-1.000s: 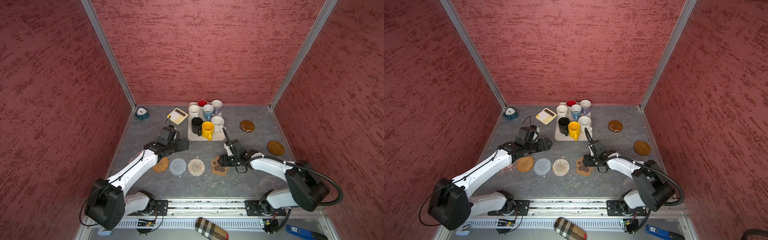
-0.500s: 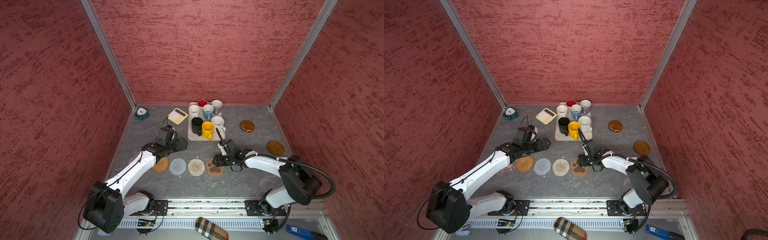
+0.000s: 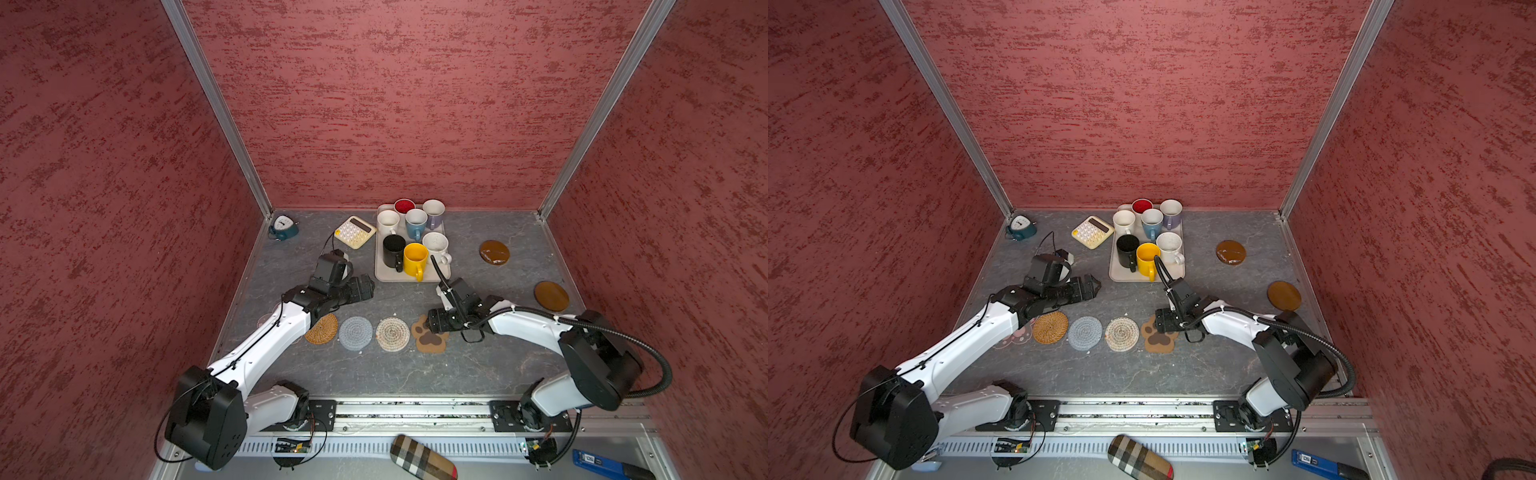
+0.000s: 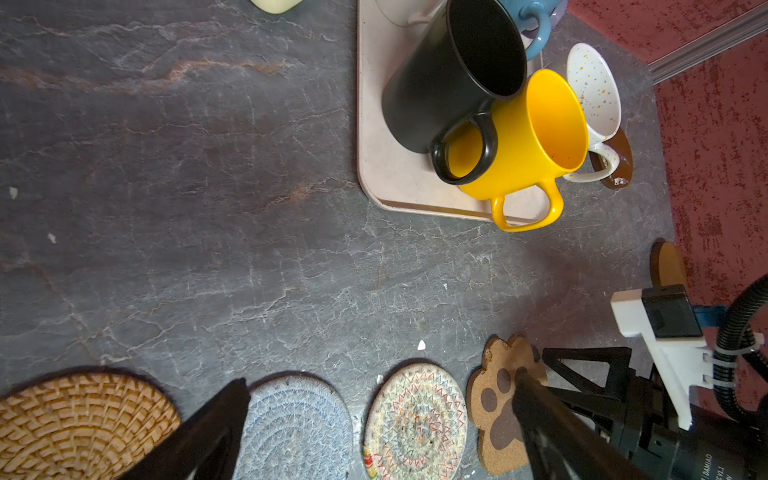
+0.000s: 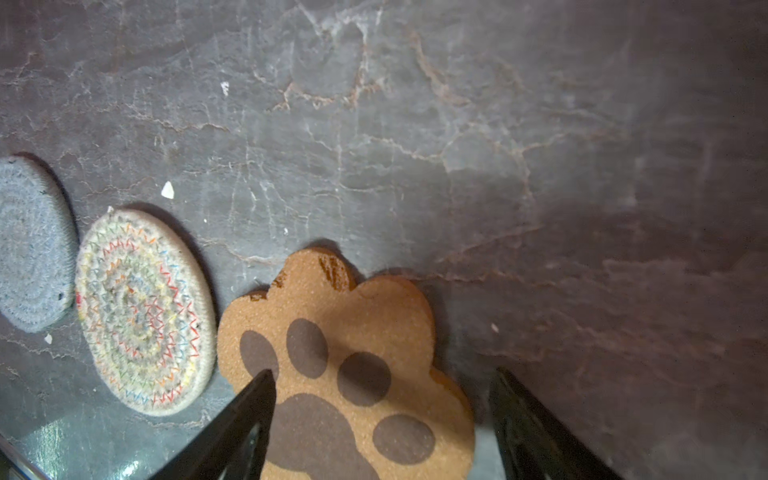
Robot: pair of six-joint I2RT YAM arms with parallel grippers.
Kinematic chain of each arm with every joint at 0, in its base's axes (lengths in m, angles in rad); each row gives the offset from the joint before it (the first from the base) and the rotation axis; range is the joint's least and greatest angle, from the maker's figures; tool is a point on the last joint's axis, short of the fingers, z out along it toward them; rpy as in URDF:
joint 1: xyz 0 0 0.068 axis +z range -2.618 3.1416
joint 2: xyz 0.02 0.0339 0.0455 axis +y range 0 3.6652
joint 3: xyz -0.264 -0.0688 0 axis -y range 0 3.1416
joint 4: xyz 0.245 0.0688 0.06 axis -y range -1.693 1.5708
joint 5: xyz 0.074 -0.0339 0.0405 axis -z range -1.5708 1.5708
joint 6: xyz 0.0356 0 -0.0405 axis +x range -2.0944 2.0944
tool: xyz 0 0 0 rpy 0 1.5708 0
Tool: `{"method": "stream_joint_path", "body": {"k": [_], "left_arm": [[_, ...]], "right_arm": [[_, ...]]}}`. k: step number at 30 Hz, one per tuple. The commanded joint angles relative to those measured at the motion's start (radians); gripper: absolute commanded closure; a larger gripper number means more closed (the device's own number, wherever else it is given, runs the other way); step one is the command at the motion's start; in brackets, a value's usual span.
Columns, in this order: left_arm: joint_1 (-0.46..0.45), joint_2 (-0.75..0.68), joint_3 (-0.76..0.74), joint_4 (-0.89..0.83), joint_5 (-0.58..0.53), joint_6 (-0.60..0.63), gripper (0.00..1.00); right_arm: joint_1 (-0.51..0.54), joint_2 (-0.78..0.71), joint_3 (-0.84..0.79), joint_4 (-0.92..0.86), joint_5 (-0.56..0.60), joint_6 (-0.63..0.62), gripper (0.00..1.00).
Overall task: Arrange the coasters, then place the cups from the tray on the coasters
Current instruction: 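Push the paw-print coaster into line beside the multicolour coaster and release, then move right gripper to the glossy brown round coaster while left gripper nears the tray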
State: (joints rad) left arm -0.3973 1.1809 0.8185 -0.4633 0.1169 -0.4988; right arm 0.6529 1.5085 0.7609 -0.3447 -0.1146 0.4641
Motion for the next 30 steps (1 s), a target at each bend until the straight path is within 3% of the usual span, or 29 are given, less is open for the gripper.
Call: {"method": "stream_joint_path", "body": {"k": [1,10,19,23,30], "left_arm": [[0.005,-0.013,0.052,-0.029,0.011,0.024,0.01],[0.004,0.055,0.197,-0.078,0.012,0.045,0.00],[-0.006,0.149,0.342,-0.119,0.013,0.063,0.01],[-0.012,0.203,0.395,-0.127,0.016,0.071,0.00],[-0.021,0.299,0.487,-0.150,0.014,0.087,0.01]], "right_arm": [[0.002,-0.049,0.061,-0.058,0.085,-0.025,0.17],[-0.074,-0.137,0.123,-0.100,0.131,-0.084,0.14],[-0.236,-0.177,0.144,-0.102,0.108,-0.110,0.13],[-0.333,-0.153,0.150,-0.045,0.056,-0.095,0.13],[-0.450,-0.097,0.192,0.036,0.075,-0.062,0.13]]}}
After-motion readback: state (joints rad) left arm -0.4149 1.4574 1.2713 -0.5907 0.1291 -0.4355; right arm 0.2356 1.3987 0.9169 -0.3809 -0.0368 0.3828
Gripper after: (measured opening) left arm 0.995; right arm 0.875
